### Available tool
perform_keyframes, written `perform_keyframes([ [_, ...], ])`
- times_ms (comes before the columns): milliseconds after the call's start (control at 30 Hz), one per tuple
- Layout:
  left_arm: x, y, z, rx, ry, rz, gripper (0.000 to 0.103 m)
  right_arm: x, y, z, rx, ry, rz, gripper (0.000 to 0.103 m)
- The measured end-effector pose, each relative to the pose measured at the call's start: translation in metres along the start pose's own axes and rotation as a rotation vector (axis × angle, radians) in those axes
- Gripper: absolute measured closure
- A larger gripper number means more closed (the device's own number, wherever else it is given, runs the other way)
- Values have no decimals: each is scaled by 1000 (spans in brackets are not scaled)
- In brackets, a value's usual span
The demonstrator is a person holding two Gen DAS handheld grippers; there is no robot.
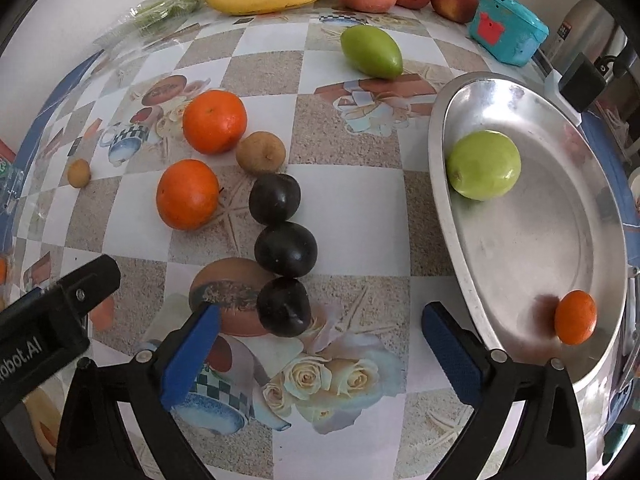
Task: Organize fruits
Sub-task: 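Move both tools back over the remaining fruit row, then grasp a dark plum with the right gripper while the left gripper grasps an orange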
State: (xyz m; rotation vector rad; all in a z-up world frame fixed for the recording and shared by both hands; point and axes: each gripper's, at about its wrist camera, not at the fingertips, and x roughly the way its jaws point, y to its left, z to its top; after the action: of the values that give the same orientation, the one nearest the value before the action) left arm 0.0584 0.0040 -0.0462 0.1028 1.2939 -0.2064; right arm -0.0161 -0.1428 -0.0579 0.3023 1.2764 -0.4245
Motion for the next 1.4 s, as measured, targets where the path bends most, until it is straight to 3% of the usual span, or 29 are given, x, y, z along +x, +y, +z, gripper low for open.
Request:
perform_keyframes([
  [233, 1, 0, 1, -1, 5, -5, 0, -4, 5, -20, 39, -90, -22, 0],
  [467, 1, 3, 3, -11, 5, -7, 0, -8, 12, -17, 39, -78, -7, 2],
  [533, 0, 5, 3, -13, 3, -7, 0, -10, 17, -17, 18, -84, -17, 7],
  [700, -1, 8, 4, -21, 3, -11, 0, -17, 24, -15, -14, -95, 1, 41],
  [900, -1, 10, 5, -24, 4, -23, 0, -21, 19, -12, 0, -80, 28, 69],
  [967, -1, 10, 5, -24, 5, -26, 0, -20, 17, -9, 1, -73, 38, 75],
  [1400, -2, 8, 8, -24, -17, -40, 0, -22, 17, -9, -20, -85, 38, 79],
])
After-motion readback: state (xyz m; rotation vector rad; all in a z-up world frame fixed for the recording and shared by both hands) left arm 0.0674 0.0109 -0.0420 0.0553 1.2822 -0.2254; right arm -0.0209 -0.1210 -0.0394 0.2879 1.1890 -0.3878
